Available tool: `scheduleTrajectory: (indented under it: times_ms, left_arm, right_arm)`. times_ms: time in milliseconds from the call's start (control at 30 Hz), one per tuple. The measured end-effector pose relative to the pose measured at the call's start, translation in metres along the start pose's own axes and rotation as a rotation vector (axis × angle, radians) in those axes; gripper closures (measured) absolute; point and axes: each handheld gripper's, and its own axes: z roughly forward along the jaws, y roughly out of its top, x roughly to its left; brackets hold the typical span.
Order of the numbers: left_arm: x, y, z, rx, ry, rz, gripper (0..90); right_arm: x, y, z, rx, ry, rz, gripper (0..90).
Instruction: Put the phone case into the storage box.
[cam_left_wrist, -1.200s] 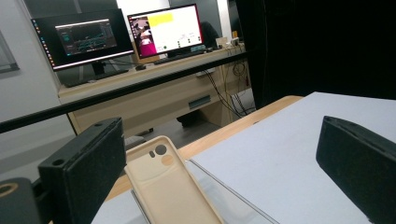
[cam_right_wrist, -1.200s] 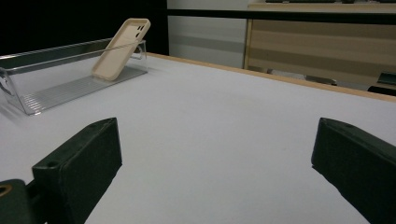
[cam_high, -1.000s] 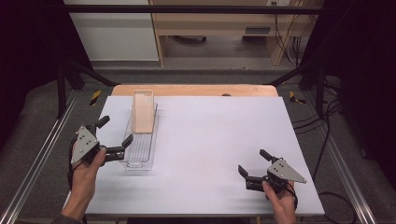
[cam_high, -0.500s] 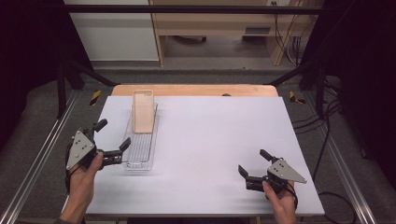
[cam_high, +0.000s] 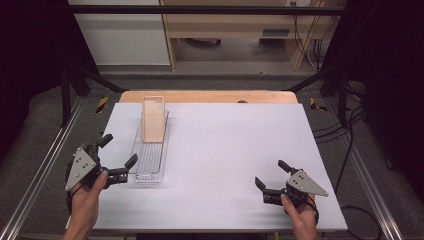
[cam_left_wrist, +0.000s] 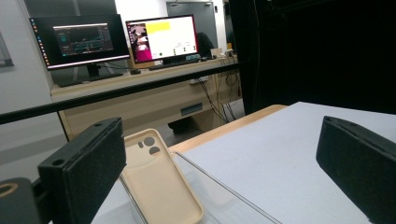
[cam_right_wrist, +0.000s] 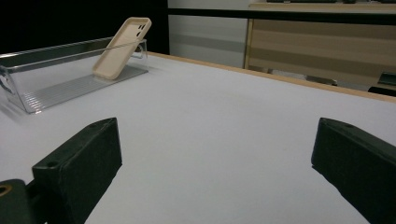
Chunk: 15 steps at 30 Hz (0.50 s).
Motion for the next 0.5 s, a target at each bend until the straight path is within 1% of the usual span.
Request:
scheduleTrajectory:
  times_ms: [100,167,233,500]
  left_arm:
    - [-0.002,-0.002,-0.002,-0.003,-0.002,-0.009,1.5]
    - [-0.003,-0.004,-0.004,0.001,-0.006,-0.005,1.4]
    - [-0.004,-0.006,-0.004,0.001,-0.01,-0.012,1.4]
    - [-0.006,-0.013,-0.006,0.016,-0.016,-0.016,1.4]
  right_arm:
    - [0.0,0.0,0.0,0.001,0.0,0.0,1.9]
    - [0.001,0.0,0.0,0.003,0.001,-0.001,1.8]
    - [0.001,0.0,0.0,0.002,0.001,-0.002,1.9]
    - [0.001,0.0,0.0,0.002,0.0,-0.001,1.9]
